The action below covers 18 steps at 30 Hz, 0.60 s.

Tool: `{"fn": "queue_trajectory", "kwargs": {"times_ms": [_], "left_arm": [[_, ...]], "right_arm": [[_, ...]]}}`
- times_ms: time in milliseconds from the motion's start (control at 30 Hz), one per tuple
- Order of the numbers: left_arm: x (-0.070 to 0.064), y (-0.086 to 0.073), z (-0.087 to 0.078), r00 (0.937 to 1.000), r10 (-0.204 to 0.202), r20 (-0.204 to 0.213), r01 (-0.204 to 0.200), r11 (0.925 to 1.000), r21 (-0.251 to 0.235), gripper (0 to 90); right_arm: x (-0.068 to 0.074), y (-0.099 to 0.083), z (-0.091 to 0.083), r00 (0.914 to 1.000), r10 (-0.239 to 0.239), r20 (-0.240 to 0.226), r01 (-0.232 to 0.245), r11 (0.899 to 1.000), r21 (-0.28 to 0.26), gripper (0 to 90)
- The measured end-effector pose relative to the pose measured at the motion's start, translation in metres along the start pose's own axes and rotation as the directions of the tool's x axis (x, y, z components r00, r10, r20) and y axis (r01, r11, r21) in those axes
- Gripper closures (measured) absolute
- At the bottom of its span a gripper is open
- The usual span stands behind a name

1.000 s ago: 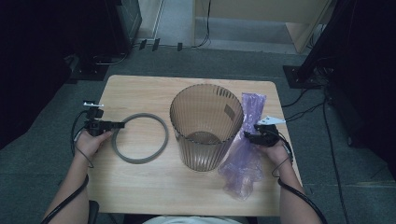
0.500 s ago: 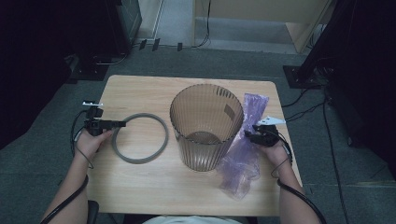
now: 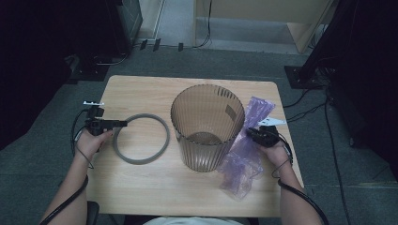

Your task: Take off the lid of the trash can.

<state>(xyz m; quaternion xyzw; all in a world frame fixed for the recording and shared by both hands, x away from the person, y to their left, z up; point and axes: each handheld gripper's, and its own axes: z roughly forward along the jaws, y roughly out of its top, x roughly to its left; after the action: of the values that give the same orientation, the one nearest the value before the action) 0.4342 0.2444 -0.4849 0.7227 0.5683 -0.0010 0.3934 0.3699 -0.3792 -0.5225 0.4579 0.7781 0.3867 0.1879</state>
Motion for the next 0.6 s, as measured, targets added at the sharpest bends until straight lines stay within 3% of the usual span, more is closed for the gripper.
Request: {"fn": "queue_trajectory", "kwargs": {"times_ms": [100,267,333,600], "left_arm": [[-0.002,0.002,-0.001,0.9999,-0.005,-0.016,0.005,1.0,-0.005,42.9],[-0.005,0.004,-0.003,1.0,-0.003,-0.007,0.002,1.0,-0.009,43.0],[-0.006,0.005,-0.002,1.0,0.006,-0.006,-0.006,1.0,-0.007,43.0],[-0.013,0.007,-0.001,0.9998,0.017,0.009,-0.017,0.9997,-0.017,42.9]], "right_arm": [[0.001,0.001,0.0,0.9997,0.011,-0.024,-0.011,1.0,0.008,81.5],[0.002,0.01,0.0,0.9972,0.033,-0.067,-0.029,0.998,0.053,85.8],[0.001,0.012,-0.002,0.9941,0.064,-0.087,-0.059,0.996,0.059,86.3],[-0.002,0.019,-0.007,0.9895,0.105,-0.099,-0.097,0.992,0.081,87.1]]}}
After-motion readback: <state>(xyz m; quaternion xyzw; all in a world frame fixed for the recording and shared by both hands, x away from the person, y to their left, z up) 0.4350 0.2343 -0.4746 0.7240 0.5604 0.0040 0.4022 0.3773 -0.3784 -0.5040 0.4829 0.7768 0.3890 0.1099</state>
